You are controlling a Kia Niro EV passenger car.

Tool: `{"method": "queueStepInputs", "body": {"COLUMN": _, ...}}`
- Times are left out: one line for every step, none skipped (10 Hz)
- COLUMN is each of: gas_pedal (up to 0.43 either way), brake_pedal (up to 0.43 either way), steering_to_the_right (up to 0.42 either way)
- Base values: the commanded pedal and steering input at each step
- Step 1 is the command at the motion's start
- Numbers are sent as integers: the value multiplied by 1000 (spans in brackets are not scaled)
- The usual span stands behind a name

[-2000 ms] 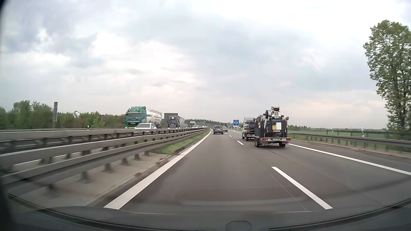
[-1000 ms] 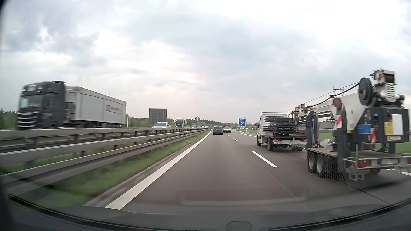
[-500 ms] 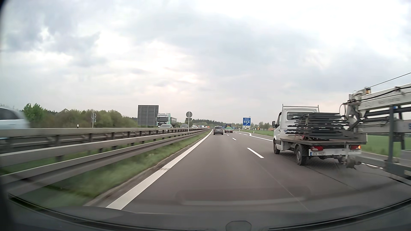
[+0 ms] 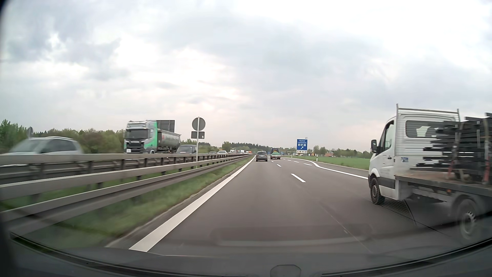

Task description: Follow the waypoints while adhering to traffic rules and regulations

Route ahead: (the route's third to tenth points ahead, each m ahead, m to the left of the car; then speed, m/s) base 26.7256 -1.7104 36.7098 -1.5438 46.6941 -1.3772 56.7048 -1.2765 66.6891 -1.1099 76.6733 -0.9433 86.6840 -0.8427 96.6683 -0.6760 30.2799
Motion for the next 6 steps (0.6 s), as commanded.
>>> {"method": "queueStepInputs", "body": {"gas_pedal": 260, "brake_pedal": 0, "steering_to_the_right": -1}}
{"method": "queueStepInputs", "body": {"gas_pedal": 280, "brake_pedal": 0, "steering_to_the_right": -1}}
{"method": "queueStepInputs", "body": {"gas_pedal": 299, "brake_pedal": 0, "steering_to_the_right": -1}}
{"method": "queueStepInputs", "body": {"gas_pedal": 299, "brake_pedal": 0, "steering_to_the_right": -1}}
{"method": "queueStepInputs", "body": {"gas_pedal": 311, "brake_pedal": 0, "steering_to_the_right": -1}}
{"method": "queueStepInputs", "body": {"gas_pedal": 311, "brake_pedal": 0, "steering_to_the_right": -1}}
